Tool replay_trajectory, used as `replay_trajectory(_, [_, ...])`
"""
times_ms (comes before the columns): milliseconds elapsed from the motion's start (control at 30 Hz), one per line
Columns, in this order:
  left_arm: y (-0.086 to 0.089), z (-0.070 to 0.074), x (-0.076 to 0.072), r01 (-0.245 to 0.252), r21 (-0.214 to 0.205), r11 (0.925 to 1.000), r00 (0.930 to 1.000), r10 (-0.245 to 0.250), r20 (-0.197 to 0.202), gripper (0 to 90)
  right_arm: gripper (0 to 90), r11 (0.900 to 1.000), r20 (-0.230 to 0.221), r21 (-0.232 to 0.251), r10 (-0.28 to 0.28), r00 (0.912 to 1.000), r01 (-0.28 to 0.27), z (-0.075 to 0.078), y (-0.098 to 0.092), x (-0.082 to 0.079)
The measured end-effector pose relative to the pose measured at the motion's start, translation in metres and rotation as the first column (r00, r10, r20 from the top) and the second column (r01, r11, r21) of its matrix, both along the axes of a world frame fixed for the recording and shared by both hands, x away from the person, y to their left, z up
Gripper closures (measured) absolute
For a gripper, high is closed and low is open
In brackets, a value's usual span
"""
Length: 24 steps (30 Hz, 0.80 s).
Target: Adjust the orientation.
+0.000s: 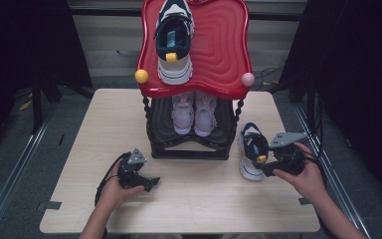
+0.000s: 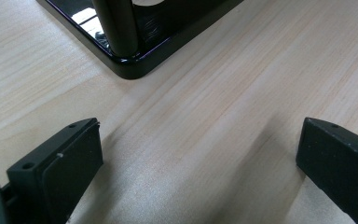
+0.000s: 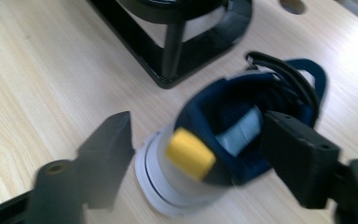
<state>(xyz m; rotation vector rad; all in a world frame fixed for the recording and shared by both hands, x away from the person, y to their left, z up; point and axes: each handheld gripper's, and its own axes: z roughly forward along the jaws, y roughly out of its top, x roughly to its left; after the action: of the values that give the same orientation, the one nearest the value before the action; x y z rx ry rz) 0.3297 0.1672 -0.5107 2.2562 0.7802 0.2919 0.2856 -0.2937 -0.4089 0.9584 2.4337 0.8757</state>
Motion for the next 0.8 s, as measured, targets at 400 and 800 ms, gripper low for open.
replay_trajectory(400, [0.0, 0.0, 0.0, 0.0, 0.0, 1.0, 1.0, 0.0, 0.0, 0.0, 46.4, 0.996, -0.095, -0.048, 0.07, 0.993, -0.075, -0.012, 0.02, 0.005])
replay_trajectory(800, [0.0, 0.0, 0.0, 0.0, 0.0, 1.0, 1.0, 0.0, 0.0, 0.0, 49.1, 0.9905, -0.189, -0.042, 0.121, 0.9746, -0.131, -0.003, 0.036, -0.008])
